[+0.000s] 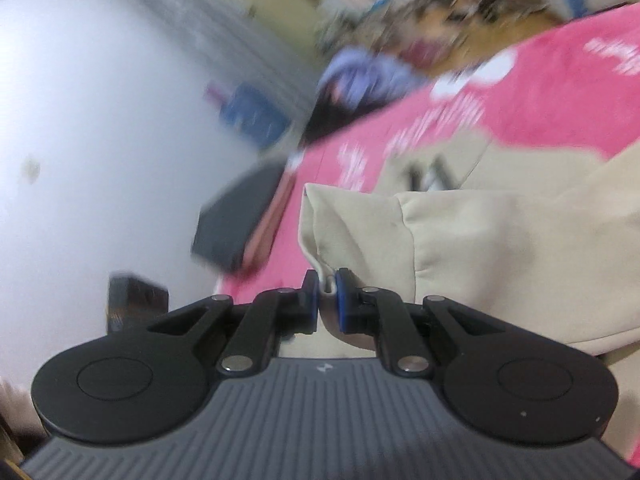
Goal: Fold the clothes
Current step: 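Grasp the other sleeve cuff with the right tool and fold it across the front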
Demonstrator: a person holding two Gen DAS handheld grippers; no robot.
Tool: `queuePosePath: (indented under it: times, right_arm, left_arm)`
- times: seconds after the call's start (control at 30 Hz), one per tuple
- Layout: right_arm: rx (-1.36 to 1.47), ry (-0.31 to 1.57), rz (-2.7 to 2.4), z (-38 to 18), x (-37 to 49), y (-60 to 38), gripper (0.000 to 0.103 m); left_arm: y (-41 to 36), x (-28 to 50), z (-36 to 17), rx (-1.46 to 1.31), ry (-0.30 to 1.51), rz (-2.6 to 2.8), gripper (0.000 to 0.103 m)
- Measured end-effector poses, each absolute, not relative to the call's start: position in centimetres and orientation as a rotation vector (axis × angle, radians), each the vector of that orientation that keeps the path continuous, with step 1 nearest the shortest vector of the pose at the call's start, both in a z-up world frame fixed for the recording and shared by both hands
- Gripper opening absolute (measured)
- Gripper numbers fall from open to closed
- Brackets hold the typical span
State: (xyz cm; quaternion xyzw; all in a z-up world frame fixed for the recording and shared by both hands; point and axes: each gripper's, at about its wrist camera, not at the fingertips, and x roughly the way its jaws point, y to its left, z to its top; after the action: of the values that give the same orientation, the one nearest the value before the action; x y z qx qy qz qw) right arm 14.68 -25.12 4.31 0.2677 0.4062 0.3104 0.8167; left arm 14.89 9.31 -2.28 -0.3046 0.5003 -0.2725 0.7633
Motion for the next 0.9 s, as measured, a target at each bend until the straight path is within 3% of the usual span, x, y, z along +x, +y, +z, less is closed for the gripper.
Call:
queuePosePath:
  times: [0.23, 0.6, 0.9]
  right_arm:
    - [0.336, 1.065, 0.823, 0.8, 11.6, -15.4, 0.008]
    - [-0.078, 1.153, 1.041, -0.9, 4.5, -7.4, 0.008]
    - [-0.321, 1.127, 1.084, -4.4, 1.5, -5.7, 0.008]
  left_arm:
    - [15.3, 10.8, -5.7, -0.821, 1.144, -0.571, 0.047]
    - [19.8, 6.8, -8.6, -0.844, 1.211, -0.561, 0.050]
    - [16.7, 6.1, -9.3, -0.556, 1.301, -0.569, 0.050]
